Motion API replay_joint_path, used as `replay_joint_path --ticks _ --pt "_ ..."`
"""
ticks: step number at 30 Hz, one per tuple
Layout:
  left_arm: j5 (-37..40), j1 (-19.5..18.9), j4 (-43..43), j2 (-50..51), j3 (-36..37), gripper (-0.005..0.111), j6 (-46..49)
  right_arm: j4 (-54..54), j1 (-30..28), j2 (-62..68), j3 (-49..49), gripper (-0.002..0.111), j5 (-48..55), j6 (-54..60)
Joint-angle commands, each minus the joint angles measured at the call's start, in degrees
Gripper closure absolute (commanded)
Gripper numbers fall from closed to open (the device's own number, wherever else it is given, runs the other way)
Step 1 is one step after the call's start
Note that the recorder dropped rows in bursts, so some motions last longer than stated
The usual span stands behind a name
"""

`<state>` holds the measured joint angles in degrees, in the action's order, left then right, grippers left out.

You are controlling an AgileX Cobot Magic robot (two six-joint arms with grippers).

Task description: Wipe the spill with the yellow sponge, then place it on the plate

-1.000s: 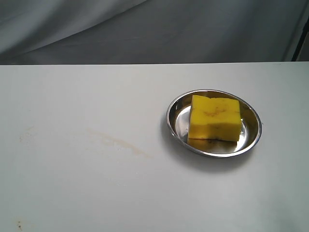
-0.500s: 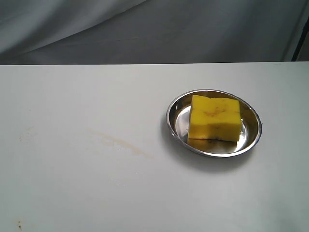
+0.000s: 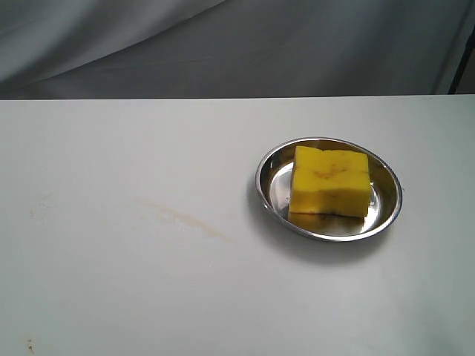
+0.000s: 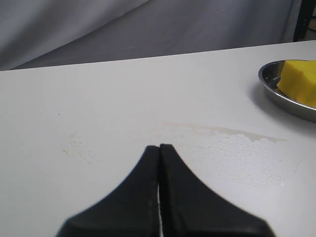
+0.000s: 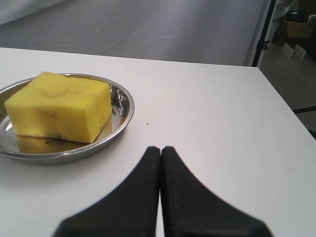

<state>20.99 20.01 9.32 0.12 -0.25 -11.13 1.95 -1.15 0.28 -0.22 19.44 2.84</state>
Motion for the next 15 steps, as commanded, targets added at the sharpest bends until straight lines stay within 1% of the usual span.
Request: replay_joint_path --ticks 1,15 --pt "-1.5 -0.1 -5.4 -0.1 0.2 0.107 -0.6 0.4 0.1 -0.3 0.2 0.108 -0.2 -0.3" --pt "-1.5 -0.1 -5.9 -0.1 0.2 0.107 -0.6 0.4 0.1 -0.3 0.2 0.108 -0.2 -0.3"
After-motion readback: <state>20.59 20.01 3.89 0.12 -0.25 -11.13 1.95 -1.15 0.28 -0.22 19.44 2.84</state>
